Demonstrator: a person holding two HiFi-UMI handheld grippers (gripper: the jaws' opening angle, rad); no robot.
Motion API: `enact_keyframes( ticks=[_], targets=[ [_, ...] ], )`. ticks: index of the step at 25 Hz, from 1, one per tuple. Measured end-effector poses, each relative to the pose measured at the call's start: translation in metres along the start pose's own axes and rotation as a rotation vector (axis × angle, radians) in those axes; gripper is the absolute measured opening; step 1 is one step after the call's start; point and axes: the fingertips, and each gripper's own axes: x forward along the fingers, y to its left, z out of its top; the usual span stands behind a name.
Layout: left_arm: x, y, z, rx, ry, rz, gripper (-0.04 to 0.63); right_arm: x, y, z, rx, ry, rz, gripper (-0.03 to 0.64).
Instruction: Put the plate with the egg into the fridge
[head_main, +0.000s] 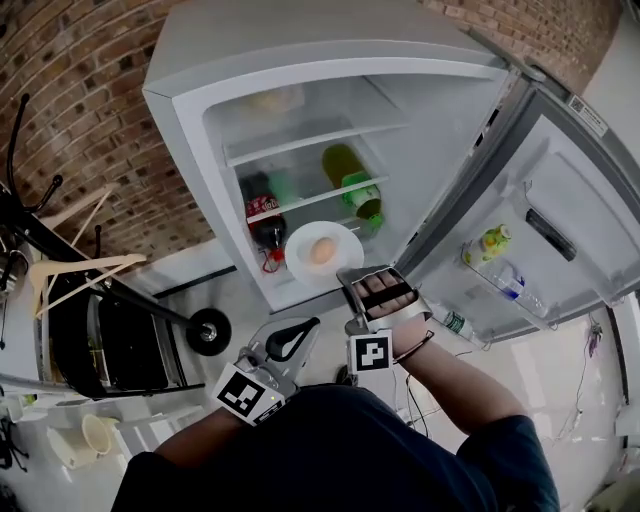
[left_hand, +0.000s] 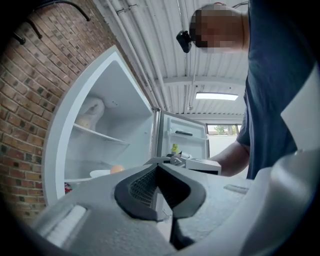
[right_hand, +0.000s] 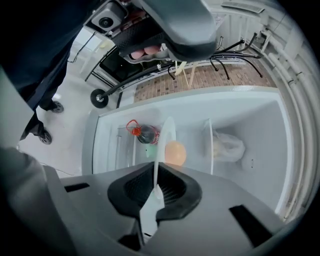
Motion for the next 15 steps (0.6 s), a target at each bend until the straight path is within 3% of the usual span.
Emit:
enact_keyframes(
  ticks=[15],
  targets=[
    [0.018, 0.034, 0.0, -0.004, -0.007, 0.169, -0.002, 0.108, -0.041, 0.0, -0.041, -0.084, -0.017, 0.021]
  ],
)
